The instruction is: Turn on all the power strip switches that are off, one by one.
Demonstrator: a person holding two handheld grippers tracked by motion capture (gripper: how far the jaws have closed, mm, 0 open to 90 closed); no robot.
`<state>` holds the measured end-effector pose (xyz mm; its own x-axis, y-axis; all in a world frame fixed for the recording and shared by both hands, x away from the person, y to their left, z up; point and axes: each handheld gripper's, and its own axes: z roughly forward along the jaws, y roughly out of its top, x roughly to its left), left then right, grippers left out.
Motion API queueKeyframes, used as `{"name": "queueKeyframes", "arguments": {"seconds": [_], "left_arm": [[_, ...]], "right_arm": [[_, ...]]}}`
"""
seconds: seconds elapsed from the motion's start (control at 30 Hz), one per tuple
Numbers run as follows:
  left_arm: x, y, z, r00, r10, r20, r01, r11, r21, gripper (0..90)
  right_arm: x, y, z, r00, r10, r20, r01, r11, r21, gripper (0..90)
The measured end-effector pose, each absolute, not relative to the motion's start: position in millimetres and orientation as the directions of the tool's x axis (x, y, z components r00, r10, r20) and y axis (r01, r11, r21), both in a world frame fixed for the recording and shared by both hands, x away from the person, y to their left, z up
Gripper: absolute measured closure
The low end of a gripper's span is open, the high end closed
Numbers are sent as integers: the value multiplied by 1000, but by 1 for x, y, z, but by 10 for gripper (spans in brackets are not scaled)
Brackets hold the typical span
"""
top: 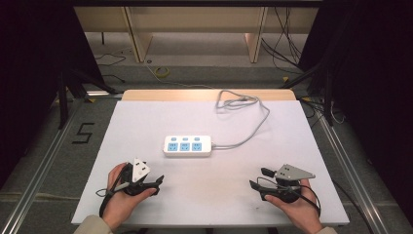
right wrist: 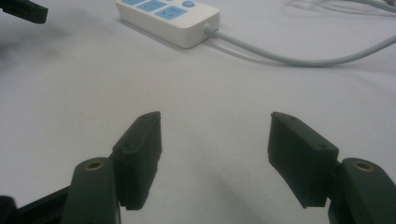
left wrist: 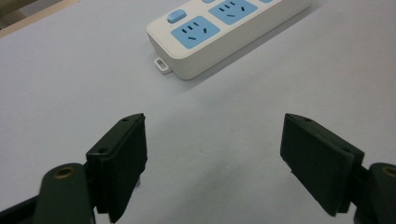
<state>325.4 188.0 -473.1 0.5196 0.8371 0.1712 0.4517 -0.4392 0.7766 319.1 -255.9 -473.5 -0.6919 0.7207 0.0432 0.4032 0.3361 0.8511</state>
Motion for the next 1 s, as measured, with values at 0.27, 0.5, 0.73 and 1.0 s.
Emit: {"name": "queueKeyframes", "arguments": {"seconds": [0.27, 0.5, 0.73, 1.0], "left_arm": [[326, 190, -474, 507, 845, 170, 456, -431, 779, 228], [326, 190, -474, 493, 855, 161, 460, -414, 786, 236], [327, 190, -475, 492, 857, 157, 465, -411, 784, 236], [328, 190, -476, 491, 858, 150, 474, -407, 781, 236]], "right_arm": [[320, -254, -473, -693, 720, 29, 409, 360, 839, 409], [322, -252, -470, -716, 698, -26, 384, 425, 820, 634], [326, -247, -465, -724, 687, -63, 382, 474, 793, 848], [335, -239, -456, -724, 686, -65, 390, 485, 783, 900]]}}
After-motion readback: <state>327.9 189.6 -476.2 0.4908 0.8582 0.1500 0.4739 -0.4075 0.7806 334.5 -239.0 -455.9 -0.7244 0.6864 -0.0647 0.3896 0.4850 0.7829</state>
